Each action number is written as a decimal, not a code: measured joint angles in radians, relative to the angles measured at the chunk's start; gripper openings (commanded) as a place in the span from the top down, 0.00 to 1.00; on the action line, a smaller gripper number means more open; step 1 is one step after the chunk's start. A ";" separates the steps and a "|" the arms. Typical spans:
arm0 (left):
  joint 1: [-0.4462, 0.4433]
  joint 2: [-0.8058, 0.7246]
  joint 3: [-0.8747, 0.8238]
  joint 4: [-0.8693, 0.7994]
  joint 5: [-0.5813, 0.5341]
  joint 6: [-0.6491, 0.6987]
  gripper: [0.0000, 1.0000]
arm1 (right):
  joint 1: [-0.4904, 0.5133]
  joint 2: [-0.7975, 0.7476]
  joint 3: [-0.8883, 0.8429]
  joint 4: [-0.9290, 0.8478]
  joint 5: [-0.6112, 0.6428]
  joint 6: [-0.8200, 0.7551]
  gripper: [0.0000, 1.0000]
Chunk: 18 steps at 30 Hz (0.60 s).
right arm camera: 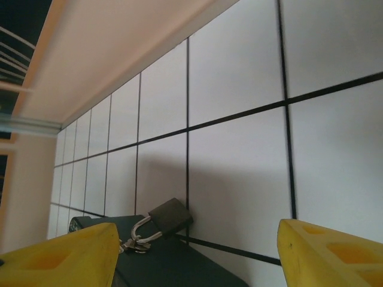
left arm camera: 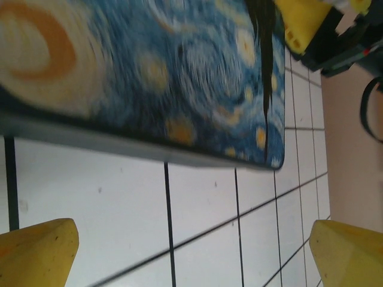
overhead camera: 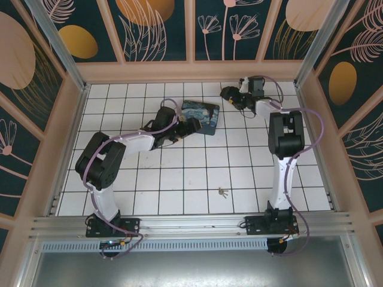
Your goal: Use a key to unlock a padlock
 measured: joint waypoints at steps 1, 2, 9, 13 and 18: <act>0.010 0.006 0.006 0.011 0.004 -0.002 0.01 | 0.007 0.012 0.012 0.003 -0.013 -0.007 0.29; 0.019 0.011 0.010 0.020 0.009 -0.004 0.02 | 0.016 0.018 0.019 0.003 -0.027 -0.018 0.29; 0.093 0.063 0.094 0.022 0.027 -0.005 0.01 | 0.092 0.004 -0.029 0.017 -0.101 -0.083 0.33; 0.121 0.110 0.195 -0.019 0.029 0.020 0.01 | 0.119 -0.097 -0.238 0.031 -0.108 -0.101 0.33; 0.153 0.201 0.381 -0.083 0.049 0.044 0.01 | 0.217 -0.368 -0.574 0.074 -0.063 -0.069 0.32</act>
